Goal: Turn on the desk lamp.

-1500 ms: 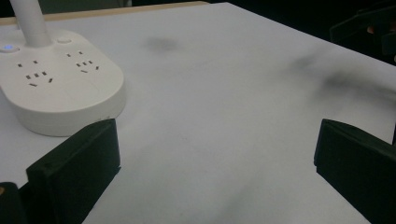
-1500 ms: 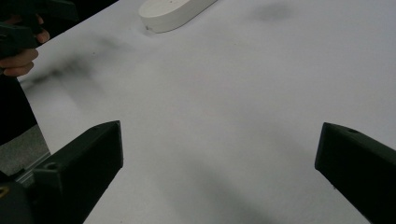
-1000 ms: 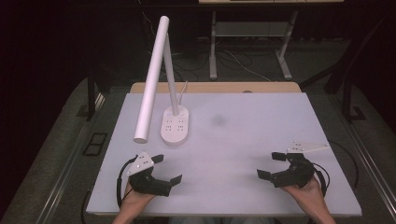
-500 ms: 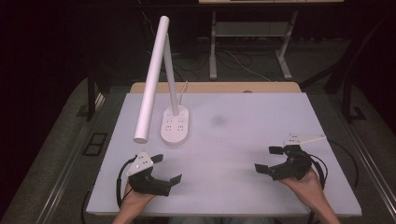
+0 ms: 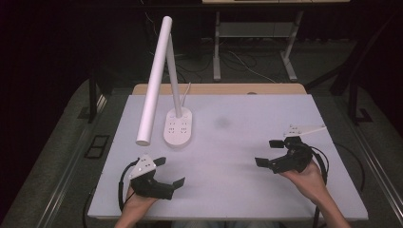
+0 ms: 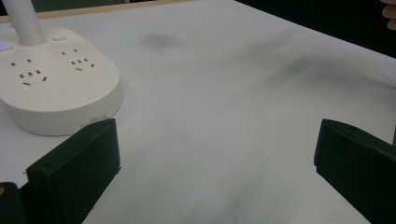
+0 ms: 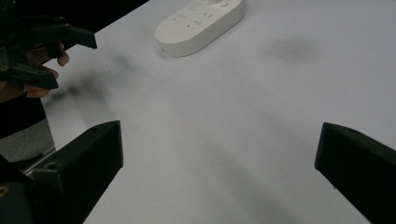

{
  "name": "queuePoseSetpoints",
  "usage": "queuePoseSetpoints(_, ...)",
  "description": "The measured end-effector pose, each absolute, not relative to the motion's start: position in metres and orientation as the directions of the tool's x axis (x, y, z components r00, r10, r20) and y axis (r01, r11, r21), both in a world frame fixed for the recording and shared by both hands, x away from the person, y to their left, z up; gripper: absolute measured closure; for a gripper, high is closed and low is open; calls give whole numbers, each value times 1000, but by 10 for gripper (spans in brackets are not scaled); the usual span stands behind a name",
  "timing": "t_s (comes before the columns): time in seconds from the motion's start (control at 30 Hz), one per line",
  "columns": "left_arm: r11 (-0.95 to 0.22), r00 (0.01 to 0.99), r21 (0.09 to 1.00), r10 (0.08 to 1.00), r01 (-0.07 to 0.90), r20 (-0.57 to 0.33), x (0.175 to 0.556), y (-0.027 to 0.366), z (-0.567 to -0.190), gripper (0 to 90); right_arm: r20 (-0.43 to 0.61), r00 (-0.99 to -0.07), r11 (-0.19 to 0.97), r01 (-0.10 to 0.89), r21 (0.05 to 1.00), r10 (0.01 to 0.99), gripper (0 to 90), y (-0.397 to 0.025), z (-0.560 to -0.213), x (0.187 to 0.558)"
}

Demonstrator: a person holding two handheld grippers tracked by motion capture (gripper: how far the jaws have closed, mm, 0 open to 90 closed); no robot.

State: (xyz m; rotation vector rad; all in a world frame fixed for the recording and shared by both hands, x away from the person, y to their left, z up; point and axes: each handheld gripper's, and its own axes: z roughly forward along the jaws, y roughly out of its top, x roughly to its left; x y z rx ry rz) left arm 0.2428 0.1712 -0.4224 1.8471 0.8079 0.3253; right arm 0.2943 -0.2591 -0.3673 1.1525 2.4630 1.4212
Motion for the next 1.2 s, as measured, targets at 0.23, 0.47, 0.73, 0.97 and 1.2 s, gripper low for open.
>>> queuePoseSetpoints(0.23,-221,735,899,662,379,-147,243,171,-422,0,284,-722,301,565,769,631,6,-253,-363,302)
queuePoseSetpoints(0.47,-227,736,897,661,379,-144,243,171,-422,0,283,-728,306,561,769,624,6,-245,-359,310)
queuePoseSetpoints(0.73,-226,736,897,661,379,-144,243,171,-423,0,278,-734,317,559,766,620,6,-237,-356,319)
queuePoseSetpoints(0.97,-220,736,899,661,379,-148,243,171,-422,0,274,-740,327,554,766,614,6,-225,-352,330)
queuePoseSetpoints(1.2,-220,736,899,661,379,-148,243,171,-422,0,277,-743,338,559,757,610,6,-215,-352,337)
